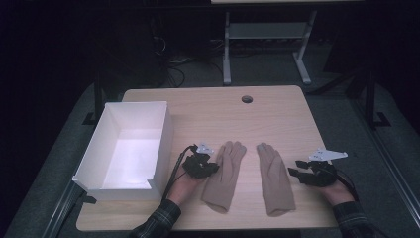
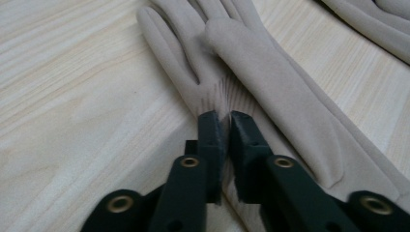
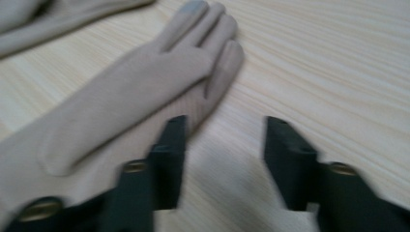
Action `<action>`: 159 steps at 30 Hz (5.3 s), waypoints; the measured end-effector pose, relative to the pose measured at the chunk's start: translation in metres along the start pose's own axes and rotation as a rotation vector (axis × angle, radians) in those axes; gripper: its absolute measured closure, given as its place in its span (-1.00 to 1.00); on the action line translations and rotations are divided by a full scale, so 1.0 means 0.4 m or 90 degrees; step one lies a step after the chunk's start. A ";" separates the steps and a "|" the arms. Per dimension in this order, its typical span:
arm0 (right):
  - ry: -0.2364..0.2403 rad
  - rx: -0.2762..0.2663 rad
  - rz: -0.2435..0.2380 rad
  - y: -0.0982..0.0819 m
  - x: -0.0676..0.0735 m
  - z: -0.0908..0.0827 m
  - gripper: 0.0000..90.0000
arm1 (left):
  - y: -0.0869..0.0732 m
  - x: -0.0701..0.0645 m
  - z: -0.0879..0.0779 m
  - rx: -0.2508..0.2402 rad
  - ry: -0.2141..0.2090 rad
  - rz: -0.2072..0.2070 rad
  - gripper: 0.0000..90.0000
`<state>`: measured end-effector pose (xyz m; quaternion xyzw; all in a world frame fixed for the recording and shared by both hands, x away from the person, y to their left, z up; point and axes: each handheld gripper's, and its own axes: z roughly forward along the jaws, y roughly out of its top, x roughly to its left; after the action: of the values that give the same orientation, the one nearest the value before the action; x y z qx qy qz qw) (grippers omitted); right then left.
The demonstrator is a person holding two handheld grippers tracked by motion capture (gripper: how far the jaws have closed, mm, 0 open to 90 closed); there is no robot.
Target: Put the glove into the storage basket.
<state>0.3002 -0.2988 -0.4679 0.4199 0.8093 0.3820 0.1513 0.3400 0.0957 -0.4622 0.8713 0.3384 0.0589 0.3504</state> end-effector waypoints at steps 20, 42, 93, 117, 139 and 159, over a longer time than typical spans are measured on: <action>0.112 0.053 -0.042 0.021 0.056 0.044 1.00 | 0.011 0.008 -0.028 -0.077 -0.059 -0.066 0.91; 0.177 0.054 -0.087 0.074 0.155 0.120 1.00 | 0.037 -0.007 -0.057 -0.135 -0.116 -0.073 0.91; 0.153 0.017 -0.080 0.129 0.218 0.175 0.43 | 0.039 -0.108 0.033 -0.068 -0.190 0.001 0.97; 0.021 0.020 -0.052 0.103 0.146 0.174 -0.31 | -0.026 -0.086 -0.048 0.034 -0.103 0.067 0.90; 0.019 0.016 -0.049 0.100 0.146 0.181 -0.55 | 0.014 -0.035 -0.014 0.039 0.004 0.091 -0.61; 0.019 0.015 -0.049 0.100 0.147 0.182 -0.55 | 0.007 -0.058 -0.010 0.064 -0.048 0.116 0.28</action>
<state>0.3286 -0.2022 -0.4817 0.3844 0.8316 0.3724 0.1487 0.3227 0.0819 -0.4544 0.9165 0.2469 0.0410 0.3119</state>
